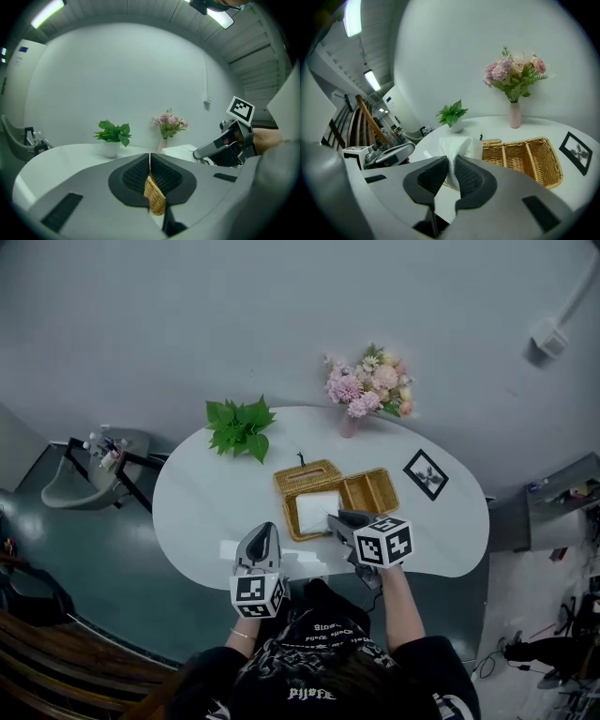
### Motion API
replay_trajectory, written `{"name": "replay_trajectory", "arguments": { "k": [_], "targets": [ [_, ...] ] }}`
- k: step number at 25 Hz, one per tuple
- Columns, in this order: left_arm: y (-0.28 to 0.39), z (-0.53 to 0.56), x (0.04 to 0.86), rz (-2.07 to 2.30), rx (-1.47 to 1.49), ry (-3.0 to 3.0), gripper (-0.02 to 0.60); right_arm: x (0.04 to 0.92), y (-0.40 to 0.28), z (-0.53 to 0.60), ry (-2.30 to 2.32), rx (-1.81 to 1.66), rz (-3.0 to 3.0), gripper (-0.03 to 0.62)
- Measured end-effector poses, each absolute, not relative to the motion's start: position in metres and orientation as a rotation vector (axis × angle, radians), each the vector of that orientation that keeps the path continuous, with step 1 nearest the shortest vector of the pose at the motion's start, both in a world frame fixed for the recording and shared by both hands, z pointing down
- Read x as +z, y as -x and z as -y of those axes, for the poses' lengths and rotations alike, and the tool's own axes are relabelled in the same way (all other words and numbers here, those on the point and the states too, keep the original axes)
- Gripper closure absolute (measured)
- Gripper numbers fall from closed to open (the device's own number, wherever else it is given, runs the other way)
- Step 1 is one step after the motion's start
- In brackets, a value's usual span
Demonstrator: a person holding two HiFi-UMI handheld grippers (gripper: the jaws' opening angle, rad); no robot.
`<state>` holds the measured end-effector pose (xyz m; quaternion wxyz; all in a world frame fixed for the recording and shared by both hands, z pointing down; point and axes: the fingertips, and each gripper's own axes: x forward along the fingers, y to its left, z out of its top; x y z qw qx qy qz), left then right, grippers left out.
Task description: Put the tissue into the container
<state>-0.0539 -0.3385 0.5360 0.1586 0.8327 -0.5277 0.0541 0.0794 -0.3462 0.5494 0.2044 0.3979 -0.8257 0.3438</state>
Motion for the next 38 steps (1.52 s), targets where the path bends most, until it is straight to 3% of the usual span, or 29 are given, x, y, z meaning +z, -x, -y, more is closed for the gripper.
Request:
{"name": "replay_trajectory", "arguments": {
  "k": [38],
  "targets": [
    [0.010, 0.373, 0.533, 1.562, 0.233, -2.374, 0.555, 0.627, -0.086, 0.389, -0.864, 1.074, 2.037, 0.516]
  ]
}}
